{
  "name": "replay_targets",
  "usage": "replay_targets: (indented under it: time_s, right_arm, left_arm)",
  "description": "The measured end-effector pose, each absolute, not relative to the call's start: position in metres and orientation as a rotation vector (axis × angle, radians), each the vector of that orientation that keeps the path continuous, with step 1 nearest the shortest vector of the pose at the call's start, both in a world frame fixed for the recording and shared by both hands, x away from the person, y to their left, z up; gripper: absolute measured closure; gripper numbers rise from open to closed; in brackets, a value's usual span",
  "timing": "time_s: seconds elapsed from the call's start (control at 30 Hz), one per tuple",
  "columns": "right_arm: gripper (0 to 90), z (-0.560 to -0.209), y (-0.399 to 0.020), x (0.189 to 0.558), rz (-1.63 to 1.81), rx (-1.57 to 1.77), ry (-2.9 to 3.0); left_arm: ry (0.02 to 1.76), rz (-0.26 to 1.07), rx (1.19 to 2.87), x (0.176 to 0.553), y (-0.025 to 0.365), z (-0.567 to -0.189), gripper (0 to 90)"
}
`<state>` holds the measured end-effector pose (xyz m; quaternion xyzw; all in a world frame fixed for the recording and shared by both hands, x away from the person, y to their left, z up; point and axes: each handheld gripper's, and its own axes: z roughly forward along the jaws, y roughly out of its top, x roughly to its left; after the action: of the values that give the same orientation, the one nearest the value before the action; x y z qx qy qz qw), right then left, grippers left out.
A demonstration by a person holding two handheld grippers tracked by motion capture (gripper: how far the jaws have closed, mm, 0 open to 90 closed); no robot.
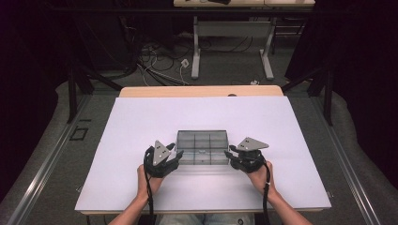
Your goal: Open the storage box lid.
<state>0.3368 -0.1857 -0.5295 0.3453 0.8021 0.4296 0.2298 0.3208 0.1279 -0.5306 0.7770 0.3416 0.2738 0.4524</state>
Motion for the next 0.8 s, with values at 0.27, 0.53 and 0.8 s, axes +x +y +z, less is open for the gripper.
replay_targets:
  time_s: [0.27,0.53,0.8]
  right_arm:
    - [56.9,-0.5224,-0.188,0.3382,1.148,0.917,2.167]
    - [57.1,-0.5231,-0.1878,0.3406,1.137,0.907,2.213]
    - [58.4,-0.5201,-0.1861,0.3409,1.112,0.882,2.221]
  left_arm:
    - [0.83,0.67,1.936,0.3211,0.1281,-0.5306,58.3]
    - [0.837,0.638,1.944,0.3235,0.1301,-0.5292,58.7]
    - [0.831,0.646,1.967,0.325,0.1285,-0.5266,58.1]
